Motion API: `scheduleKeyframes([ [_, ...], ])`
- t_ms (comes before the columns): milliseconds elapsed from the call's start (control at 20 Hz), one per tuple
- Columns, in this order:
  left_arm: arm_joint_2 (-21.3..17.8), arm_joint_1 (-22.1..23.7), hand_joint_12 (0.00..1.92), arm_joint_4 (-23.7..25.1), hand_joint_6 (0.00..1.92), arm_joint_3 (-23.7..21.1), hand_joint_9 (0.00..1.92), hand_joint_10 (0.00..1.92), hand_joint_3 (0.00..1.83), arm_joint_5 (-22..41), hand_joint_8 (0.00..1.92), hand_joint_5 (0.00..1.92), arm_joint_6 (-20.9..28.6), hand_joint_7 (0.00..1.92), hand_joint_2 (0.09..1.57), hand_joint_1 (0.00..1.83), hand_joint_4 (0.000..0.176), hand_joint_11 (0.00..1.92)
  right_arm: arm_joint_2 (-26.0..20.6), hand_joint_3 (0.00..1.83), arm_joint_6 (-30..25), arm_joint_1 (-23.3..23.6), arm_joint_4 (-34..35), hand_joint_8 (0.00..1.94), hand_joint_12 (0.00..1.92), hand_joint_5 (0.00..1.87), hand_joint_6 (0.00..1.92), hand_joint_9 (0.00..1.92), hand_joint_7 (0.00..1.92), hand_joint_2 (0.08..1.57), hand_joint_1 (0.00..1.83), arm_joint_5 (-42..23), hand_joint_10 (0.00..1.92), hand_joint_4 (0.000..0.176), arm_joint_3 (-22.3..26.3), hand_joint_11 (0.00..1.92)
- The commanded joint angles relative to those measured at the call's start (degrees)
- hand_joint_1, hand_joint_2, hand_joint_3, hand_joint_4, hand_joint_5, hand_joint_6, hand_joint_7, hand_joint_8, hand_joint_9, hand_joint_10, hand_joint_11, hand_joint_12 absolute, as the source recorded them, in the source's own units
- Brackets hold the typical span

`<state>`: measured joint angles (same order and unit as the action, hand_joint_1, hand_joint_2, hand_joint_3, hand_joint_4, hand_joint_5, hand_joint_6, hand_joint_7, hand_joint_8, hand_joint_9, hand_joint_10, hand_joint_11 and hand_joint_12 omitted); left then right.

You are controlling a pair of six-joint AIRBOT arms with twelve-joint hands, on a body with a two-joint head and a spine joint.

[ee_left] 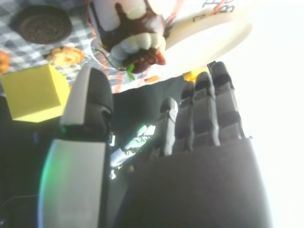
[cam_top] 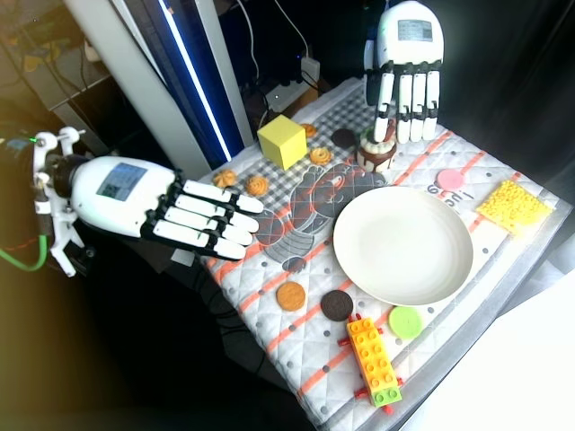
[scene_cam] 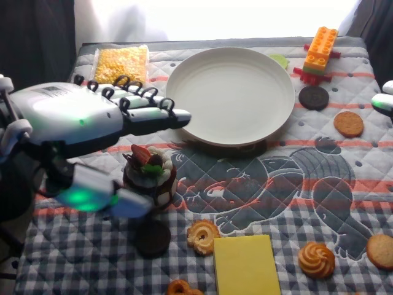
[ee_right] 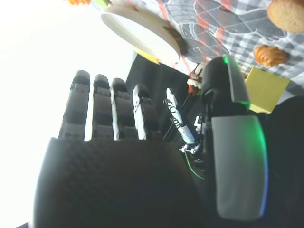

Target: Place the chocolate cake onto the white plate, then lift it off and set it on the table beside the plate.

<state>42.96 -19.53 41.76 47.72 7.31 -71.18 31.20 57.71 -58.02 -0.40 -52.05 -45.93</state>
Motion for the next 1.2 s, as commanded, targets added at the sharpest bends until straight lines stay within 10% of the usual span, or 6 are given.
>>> scheduleKeyframes([
  [0, -0.02, 0.57, 0.00, -0.32, 0.00, 0.11, 0.00, 0.00, 0.01, 4.68, 0.00, 0.00, -0.04, 0.00, 1.11, 0.36, 0.172, 0.00, 0.00, 0.01, 0.19, 0.79, 1.39, 0.00, 0.48, 0.00, 0.00, 0.00, 0.00, 1.15, 0.60, -6.30, 0.00, 0.000, -0.28, 0.00],
  [450, 3.65, -1.52, 0.00, -0.45, 0.00, 2.24, 0.00, 0.00, 0.00, 2.54, 0.00, 0.00, -0.01, 0.00, 1.12, 0.63, 0.146, 0.00, 0.46, 0.00, 0.19, 0.90, 1.44, 0.00, 0.62, 0.00, 0.00, 0.00, 0.00, 1.14, 0.62, -6.26, 0.00, 0.000, -0.43, 0.00],
  [750, 6.97, -3.79, 0.03, -1.95, 0.00, 4.92, 0.00, 0.00, 0.01, -0.07, 0.01, 0.00, -0.01, 0.03, 1.15, 0.78, 0.176, 0.05, 0.92, 0.00, 0.18, 0.98, 1.44, 0.00, 0.61, 0.00, 0.00, 0.00, 0.00, 1.15, 0.56, -5.89, 0.00, 0.000, -0.44, 0.00],
  [900, 8.31, -4.12, 1.24, -2.38, 0.02, 5.98, 0.19, 0.14, 0.00, -0.58, 0.02, 0.24, 0.00, 0.21, 1.15, 0.91, 0.075, 0.00, 1.05, 0.00, 0.18, 0.99, 1.44, 0.00, 0.40, 0.00, 0.00, 0.00, 0.00, 1.16, 0.55, -5.86, 0.00, 0.000, -0.47, 0.00],
  [1000, 8.77, -4.33, 1.66, -3.15, 0.16, 6.47, 0.01, 1.06, 0.00, -0.57, 0.11, 0.38, -0.01, 0.30, 1.16, 1.10, 0.028, 0.00, 1.15, 0.00, 0.18, 1.02, 1.44, 0.00, 0.26, 0.00, 0.00, 0.00, 0.00, 1.17, 0.55, -5.86, 0.00, 0.000, -0.52, 0.00],
  [1150, 9.12, -4.39, 1.86, -3.30, 1.45, 6.73, 0.04, 1.67, 0.01, -0.46, 1.34, 0.50, -0.01, 0.07, 1.31, 1.05, 0.000, 0.05, 1.19, 0.00, 0.18, 1.02, 1.44, 0.00, 0.16, 0.00, 0.00, 0.00, 0.00, 1.17, 0.55, -5.86, 0.00, 0.000, -0.53, 0.00],
])
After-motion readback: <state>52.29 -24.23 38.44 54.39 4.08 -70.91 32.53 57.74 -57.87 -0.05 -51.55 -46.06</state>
